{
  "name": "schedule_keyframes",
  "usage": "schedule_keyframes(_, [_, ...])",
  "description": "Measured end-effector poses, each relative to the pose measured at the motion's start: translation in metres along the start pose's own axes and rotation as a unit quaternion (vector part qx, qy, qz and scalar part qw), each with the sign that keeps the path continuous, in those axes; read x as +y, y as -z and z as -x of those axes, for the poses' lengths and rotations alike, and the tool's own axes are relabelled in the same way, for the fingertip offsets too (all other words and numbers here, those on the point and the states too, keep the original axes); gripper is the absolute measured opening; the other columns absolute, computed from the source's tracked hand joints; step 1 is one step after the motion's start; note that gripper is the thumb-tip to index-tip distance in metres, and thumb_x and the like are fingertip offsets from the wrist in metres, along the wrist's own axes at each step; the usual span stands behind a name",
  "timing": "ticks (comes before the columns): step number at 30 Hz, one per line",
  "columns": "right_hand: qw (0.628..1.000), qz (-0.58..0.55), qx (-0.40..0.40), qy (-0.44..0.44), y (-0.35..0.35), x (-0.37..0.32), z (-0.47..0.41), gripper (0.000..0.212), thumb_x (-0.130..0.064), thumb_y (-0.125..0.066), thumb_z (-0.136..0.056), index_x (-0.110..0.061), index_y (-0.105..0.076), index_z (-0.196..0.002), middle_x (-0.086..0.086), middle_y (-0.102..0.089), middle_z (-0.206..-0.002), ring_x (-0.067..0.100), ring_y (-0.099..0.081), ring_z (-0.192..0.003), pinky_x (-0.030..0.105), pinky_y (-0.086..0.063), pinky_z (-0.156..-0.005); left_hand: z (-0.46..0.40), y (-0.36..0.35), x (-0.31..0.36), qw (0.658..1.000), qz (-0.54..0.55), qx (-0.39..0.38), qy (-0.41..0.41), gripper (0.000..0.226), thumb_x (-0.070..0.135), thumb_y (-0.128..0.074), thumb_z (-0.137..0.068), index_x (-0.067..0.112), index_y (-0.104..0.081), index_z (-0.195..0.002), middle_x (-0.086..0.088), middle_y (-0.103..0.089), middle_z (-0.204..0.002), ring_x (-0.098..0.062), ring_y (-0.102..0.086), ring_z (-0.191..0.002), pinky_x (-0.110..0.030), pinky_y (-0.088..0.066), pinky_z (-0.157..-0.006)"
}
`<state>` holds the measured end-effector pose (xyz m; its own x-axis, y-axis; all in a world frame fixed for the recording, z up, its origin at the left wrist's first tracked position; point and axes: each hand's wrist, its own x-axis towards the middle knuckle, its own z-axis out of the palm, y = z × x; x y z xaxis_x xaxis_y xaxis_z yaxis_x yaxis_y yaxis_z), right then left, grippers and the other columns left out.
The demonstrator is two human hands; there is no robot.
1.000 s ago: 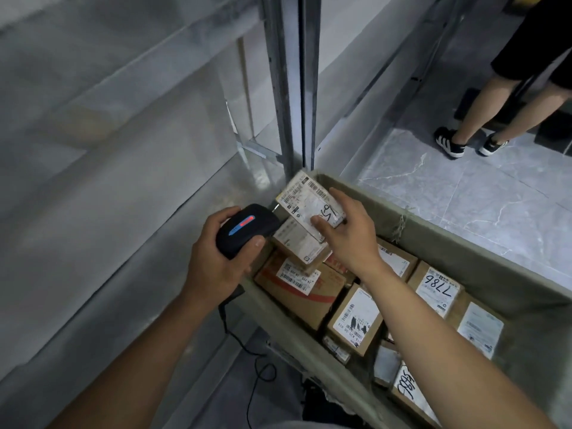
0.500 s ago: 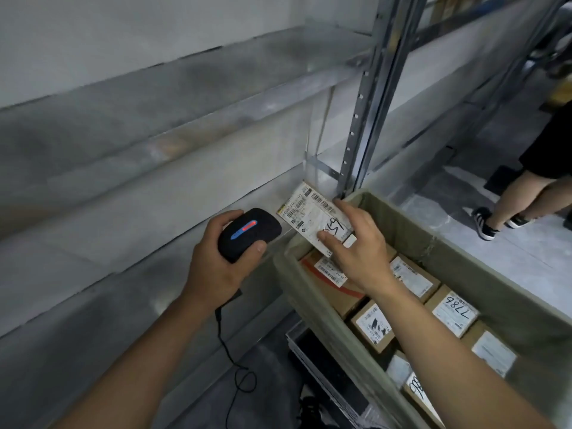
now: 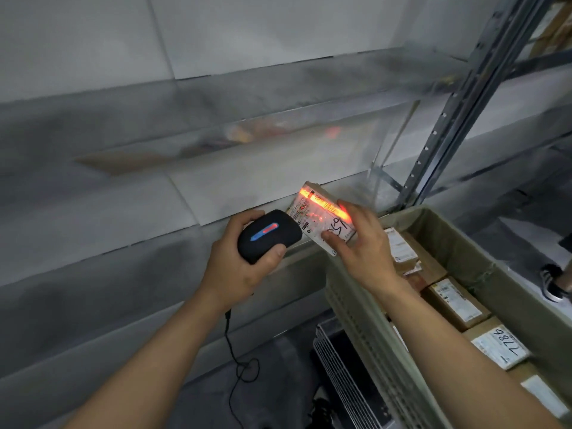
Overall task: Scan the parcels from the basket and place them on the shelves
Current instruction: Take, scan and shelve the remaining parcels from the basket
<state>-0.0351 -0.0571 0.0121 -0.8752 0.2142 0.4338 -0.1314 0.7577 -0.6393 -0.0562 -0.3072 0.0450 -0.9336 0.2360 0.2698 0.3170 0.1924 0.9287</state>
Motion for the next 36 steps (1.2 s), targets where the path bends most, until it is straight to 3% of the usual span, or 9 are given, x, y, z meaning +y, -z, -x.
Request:
schedule_keyframes(3, [1.0,-0.018,-0.009,0.016,-0.006,-0.009,0.006,0.063,-0.026,-0.08,-0.088,-0.016,-0.053,-0.144,0.009,-0.056,-0.137,0.026,-0.052,-0.126,0.038,-0.044,-0.105,0.014,0.012,0.003,1.0,-0.007,0.007,0.002,0.059,0.055,-0.078,-0.067,0.047,-0.056,-0.121,0.028,-0.068,-0.11,-0.006,-0.071,-0.09,-0.035,-0.063,-0.074])
schedule_keyframes(5, [0.999,-0.021,-0.006,0.031,-0.008,-0.013,0.01,0.062,-0.024,-0.081,-0.087,-0.013,-0.055,-0.143,0.012,-0.057,-0.136,0.028,-0.053,-0.126,0.04,-0.044,-0.107,0.022,0.019,0.007,1.0,-0.024,0.008,-0.008,0.059,0.055,-0.078,-0.068,0.048,-0.055,-0.121,0.03,-0.067,-0.11,-0.004,-0.071,-0.093,-0.027,-0.059,-0.079])
schedule_keyframes(7, [0.999,-0.026,-0.008,0.039,-0.01,-0.017,0.013,0.062,-0.023,-0.082,-0.086,-0.011,-0.056,-0.142,0.012,-0.057,-0.135,0.028,-0.054,-0.125,0.033,-0.041,-0.106,0.03,0.024,0.011,0.999,-0.042,0.011,-0.017,0.06,0.055,-0.077,-0.068,0.044,-0.054,-0.122,0.033,-0.067,-0.111,-0.001,-0.07,-0.096,-0.018,-0.055,-0.08])
schedule_keyframes(13, [0.995,-0.058,-0.049,0.063,-0.02,-0.027,0.012,0.065,-0.032,-0.078,-0.088,-0.018,-0.052,-0.146,0.005,-0.054,-0.14,0.018,-0.049,-0.128,0.014,-0.032,-0.102,0.052,0.035,0.024,0.995,-0.082,0.058,-0.012,0.058,0.055,-0.076,-0.069,0.048,-0.053,-0.122,0.034,-0.066,-0.112,-0.001,-0.07,-0.099,-0.018,-0.054,-0.083])
schedule_keyframes(16, [0.992,-0.096,-0.055,0.067,-0.028,-0.037,0.013,0.065,-0.032,-0.08,-0.087,-0.018,-0.053,-0.145,0.007,-0.056,-0.138,0.023,-0.051,-0.126,0.023,-0.037,-0.101,0.068,0.041,0.032,0.991,-0.098,0.096,-0.001,0.058,0.055,-0.075,-0.069,0.047,-0.054,-0.122,0.035,-0.066,-0.112,0.001,-0.069,-0.1,-0.015,-0.052,-0.083])
schedule_keyframes(22, [0.98,-0.148,-0.093,0.092,-0.045,-0.067,0.026,0.066,-0.031,-0.08,-0.087,-0.017,-0.053,-0.145,0.006,-0.056,-0.139,0.021,-0.05,-0.127,0.028,-0.038,-0.102,0.107,0.064,0.028,0.978,-0.099,0.178,0.046,0.057,0.053,-0.08,-0.07,0.048,-0.058,-0.123,0.02,-0.071,-0.11,-0.012,-0.072,-0.085,-0.049,-0.063,-0.075])
schedule_keyframes(28, [0.961,-0.219,-0.122,0.115,-0.063,-0.12,0.041,0.062,-0.029,-0.08,-0.087,-0.018,-0.055,-0.142,-0.01,-0.054,-0.128,0.005,-0.049,-0.117,-0.002,-0.028,-0.094,0.158,0.101,0.033,0.948,-0.081,0.295,0.084,0.056,0.055,-0.081,-0.07,0.05,-0.059,-0.121,0.016,-0.07,-0.11,-0.022,-0.069,-0.084,-0.055,-0.06,-0.072])
schedule_keyframes(32, [0.943,-0.261,-0.165,0.12,-0.075,-0.167,0.052,0.065,-0.038,-0.078,-0.088,-0.027,-0.051,-0.146,-0.017,-0.051,-0.128,0.0,-0.049,-0.117,0.015,-0.04,-0.098,0.194,0.132,0.042,0.93,-0.062,0.349,0.101,0.055,0.057,-0.082,-0.067,0.049,-0.061,-0.117,0.006,-0.071,-0.106,-0.023,-0.064,-0.07,-0.037,-0.055,-0.058])
schedule_keyframes(36, [0.923,-0.308,-0.193,0.126,-0.09,-0.22,0.063,0.067,-0.043,-0.079,-0.086,-0.032,-0.05,-0.146,-0.017,-0.055,-0.134,0.003,-0.054,-0.122,0.037,-0.051,-0.103,0.221,0.166,0.042,0.915,-0.045,0.387,0.1,0.056,0.058,-0.082,-0.066,0.049,-0.061,-0.117,-0.004,-0.071,-0.103,-0.025,-0.063,-0.065,-0.034,-0.053,-0.054])
